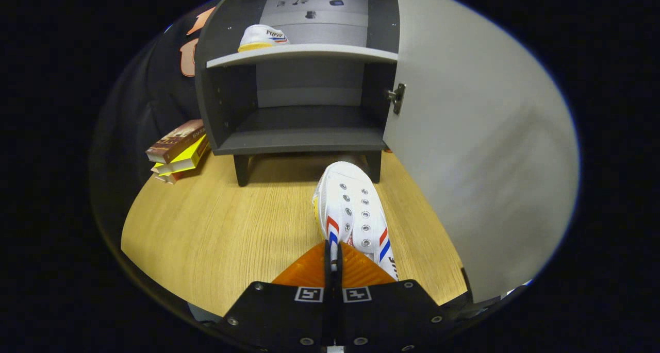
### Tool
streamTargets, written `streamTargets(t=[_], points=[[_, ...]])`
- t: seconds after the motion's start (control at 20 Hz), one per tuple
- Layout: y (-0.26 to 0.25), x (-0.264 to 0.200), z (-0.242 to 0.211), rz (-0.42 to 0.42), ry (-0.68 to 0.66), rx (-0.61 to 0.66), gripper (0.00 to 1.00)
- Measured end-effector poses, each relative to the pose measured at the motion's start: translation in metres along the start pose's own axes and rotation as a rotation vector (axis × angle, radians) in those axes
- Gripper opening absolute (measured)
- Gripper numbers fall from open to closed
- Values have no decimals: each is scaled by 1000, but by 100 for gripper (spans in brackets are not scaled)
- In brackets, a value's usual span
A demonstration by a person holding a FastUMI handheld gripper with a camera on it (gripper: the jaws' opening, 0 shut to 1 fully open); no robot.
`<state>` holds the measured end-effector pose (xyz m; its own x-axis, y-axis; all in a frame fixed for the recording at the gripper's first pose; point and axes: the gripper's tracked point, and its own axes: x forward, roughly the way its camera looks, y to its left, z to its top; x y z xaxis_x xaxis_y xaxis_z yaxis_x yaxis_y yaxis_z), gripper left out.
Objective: Open the shoe cabinet door, grab the shoes and put them into the shoe cabinet, then close the shoe cabinet door.
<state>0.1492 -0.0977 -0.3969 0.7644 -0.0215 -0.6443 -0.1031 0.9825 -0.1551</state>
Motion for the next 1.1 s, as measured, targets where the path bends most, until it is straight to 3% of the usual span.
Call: streamTargets(t=[0.7,1.1], points=[[-3,-136,166,-64,-121,-19,0],[-25,-104,284,-101,-190,-11,0]])
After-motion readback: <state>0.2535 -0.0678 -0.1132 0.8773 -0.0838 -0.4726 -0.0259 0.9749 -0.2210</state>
